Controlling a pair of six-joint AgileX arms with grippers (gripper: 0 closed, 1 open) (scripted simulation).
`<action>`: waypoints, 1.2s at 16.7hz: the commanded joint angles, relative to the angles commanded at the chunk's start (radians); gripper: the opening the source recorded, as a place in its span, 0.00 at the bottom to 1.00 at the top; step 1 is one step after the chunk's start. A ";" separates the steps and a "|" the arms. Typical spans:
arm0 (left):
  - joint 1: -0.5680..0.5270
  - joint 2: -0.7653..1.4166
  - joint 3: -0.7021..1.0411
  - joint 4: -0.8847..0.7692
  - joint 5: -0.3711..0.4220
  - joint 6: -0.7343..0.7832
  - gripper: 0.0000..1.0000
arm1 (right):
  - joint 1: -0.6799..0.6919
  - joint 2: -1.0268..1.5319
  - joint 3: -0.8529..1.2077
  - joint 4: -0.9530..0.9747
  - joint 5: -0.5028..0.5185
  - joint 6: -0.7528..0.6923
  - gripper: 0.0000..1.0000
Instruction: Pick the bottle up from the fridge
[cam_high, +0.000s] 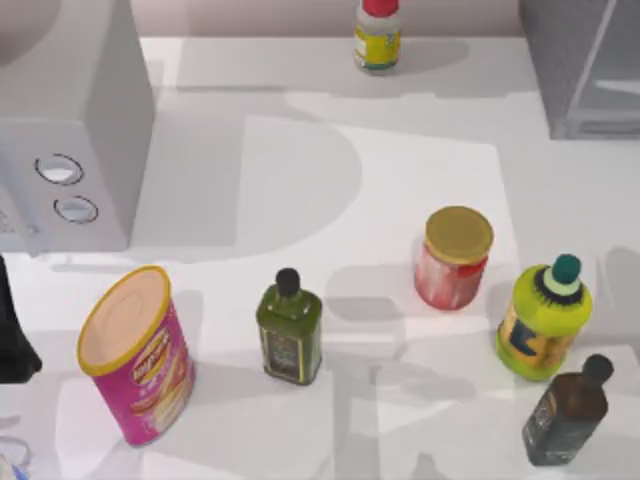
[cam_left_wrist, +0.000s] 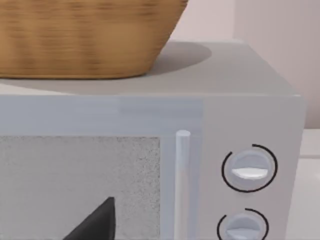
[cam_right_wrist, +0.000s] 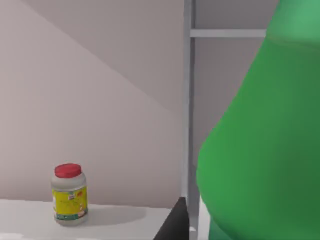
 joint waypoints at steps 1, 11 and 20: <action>0.000 0.000 0.000 0.000 0.000 0.000 1.00 | -0.002 -0.065 -0.040 -0.061 0.016 -0.003 0.00; 0.000 0.000 0.000 0.000 0.000 0.000 1.00 | -0.029 -0.238 -0.130 -0.225 0.069 -0.015 0.00; 0.000 0.000 0.000 0.000 0.000 0.000 1.00 | 0.136 0.117 0.132 -0.088 0.115 0.026 0.00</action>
